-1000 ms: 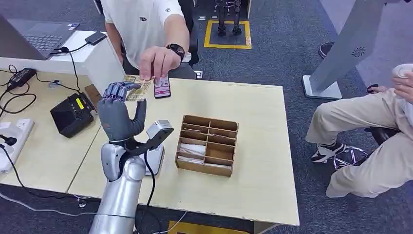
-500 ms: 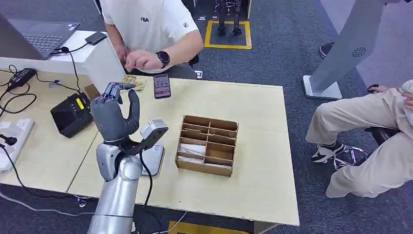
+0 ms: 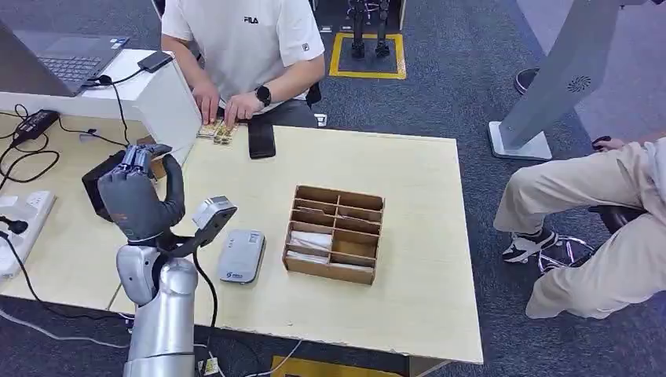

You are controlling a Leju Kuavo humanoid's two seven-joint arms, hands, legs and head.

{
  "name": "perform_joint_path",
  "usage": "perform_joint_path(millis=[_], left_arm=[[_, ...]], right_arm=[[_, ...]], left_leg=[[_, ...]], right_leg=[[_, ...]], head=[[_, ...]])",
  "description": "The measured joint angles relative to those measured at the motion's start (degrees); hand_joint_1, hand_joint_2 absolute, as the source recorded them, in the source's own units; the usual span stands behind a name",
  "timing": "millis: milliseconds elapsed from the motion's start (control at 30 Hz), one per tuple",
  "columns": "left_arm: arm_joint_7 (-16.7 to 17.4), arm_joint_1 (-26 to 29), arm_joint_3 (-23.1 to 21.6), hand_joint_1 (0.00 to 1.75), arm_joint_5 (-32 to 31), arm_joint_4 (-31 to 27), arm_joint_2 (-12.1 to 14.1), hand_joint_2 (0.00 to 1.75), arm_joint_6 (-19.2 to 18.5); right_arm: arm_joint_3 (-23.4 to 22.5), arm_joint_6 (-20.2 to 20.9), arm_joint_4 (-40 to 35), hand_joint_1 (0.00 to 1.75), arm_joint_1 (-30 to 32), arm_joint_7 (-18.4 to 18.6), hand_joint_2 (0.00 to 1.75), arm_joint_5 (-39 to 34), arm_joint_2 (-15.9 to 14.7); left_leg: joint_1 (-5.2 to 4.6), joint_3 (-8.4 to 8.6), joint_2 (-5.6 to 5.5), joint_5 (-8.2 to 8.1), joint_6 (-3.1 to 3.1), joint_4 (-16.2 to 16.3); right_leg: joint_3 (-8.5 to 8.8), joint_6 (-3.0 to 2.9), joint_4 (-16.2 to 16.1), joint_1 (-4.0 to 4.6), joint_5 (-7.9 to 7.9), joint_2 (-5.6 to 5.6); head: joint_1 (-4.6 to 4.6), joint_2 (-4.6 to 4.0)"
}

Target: Pass the card to the sensor for recognition and then transmit it.

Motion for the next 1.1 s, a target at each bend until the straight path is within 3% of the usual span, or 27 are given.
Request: perform_joint_path(millis=[233, 367, 433, 533, 867, 1100], left_arm=[[0.44, 2.57, 2.12, 1.75, -3.09, -0.96, 0.44, 1.75, 0.00], [0.04, 5.50, 2.03, 1.75, -9.60, -0.99, 0.77, 1.75, 0.00], [2.28, 6.63, 1.55, 1.75, -11.55, -0.96, 1.07, 1.75, 0.00], [8.70, 9.54, -1.87, 1.75, -13.86, -0.88, 2.03, 1.75, 0.00], [19.95, 15.00, -13.59, 1.75, -16.98, 4.17, 5.51, 1.75, 0.00], [23.15, 15.96, -19.72, 1.75, -16.74, 8.02, 7.63, 1.75, 0.00]], right_arm=[[-0.02, 0.00, -0.15, 0.00, 0.00, 0.00, 1.75, -1.07, 0.00], [-0.02, 0.00, -0.15, 0.00, 0.03, -0.18, 1.75, -1.16, 0.02], [-0.02, 0.00, -0.15, 0.00, 0.02, -0.18, 1.75, -1.16, 0.02], [-0.02, 0.00, -0.15, 0.00, 0.03, -0.24, 1.75, -1.12, 0.02], [-0.02, 0.00, -0.17, 0.00, 0.05, 0.13, 1.75, -0.72, 0.02], [-0.02, 0.00, -0.17, 0.00, 0.08, 0.15, 1.75, -0.53, 0.02]], left_leg=[[-0.01, 0.00, -0.02, -0.01, 0.00, 0.00], [-0.01, -0.02, -0.03, -0.01, 0.00, 0.01], [-0.01, -0.01, -0.01, -0.01, 0.00, 0.00], [-0.01, 0.00, 0.04, -0.01, 0.00, 0.01], [-0.01, -0.02, 0.04, -0.01, 0.00, 0.00], [-0.01, -0.01, 0.05, -0.01, 0.00, 0.01]], right_leg=[[0.01, 0.00, -0.01, -0.01, 0.00, -0.02], [-0.03, 0.01, -0.02, -0.01, -0.01, -0.03], [-0.04, 0.01, -0.02, -0.01, -0.02, -0.01], [-0.06, 0.01, -0.02, -0.01, -0.02, 0.04], [-0.08, 0.01, -0.03, -0.01, -0.01, 0.02], [-0.09, 0.01, -0.03, -0.01, -0.01, 0.04]], head=[[0.02, 0.00], [0.00, 0.00], [0.02, 0.00], [-0.02, 0.00], [-0.05, 0.00], [-0.05, 0.00]])
